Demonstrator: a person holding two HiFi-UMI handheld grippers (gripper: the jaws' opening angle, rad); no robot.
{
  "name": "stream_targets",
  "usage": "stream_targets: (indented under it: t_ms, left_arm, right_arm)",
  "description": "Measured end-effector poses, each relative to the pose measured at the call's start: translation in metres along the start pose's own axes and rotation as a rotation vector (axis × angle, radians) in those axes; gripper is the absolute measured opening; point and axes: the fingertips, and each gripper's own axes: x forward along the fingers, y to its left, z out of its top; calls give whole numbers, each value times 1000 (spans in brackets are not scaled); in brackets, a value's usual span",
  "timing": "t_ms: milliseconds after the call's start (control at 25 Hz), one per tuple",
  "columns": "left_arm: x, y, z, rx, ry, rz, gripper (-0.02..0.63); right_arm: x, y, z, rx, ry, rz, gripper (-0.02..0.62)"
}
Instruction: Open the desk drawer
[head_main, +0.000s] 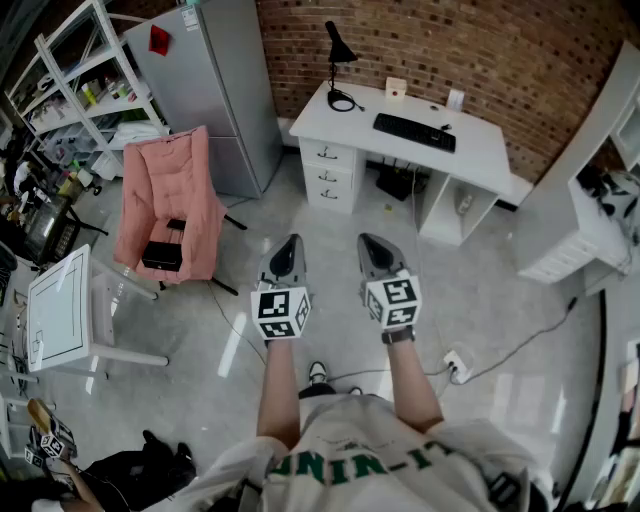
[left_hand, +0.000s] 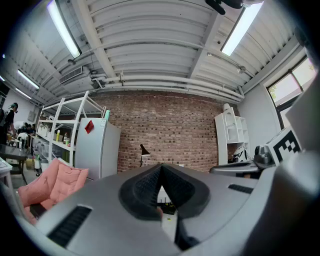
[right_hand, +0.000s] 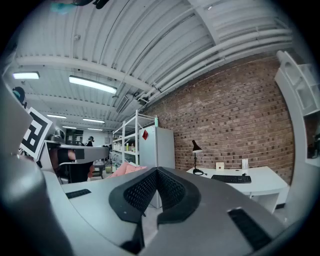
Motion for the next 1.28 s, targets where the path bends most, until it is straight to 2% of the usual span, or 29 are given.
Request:
stream_targets:
  t_ms: [360, 640, 800, 1040, 1280]
  left_arm:
    - [49, 52, -12, 22, 22, -19, 0]
    - [71, 114, -24, 13, 41, -22, 0]
    - [88, 142, -37, 2, 62, -12, 0]
    - [132, 166, -50, -19, 88, -22, 0]
    - [211, 166, -72, -22, 112, -70, 0]
  right_arm:
    - [71, 1, 1, 6, -12, -9, 2]
    - [140, 49, 4, -19, -33, 102, 2]
    - [173, 53, -6, 1, -11, 102, 2]
    - [223, 41, -25, 12, 40, 102, 2]
    - [284, -14, -42, 52, 66, 54, 2]
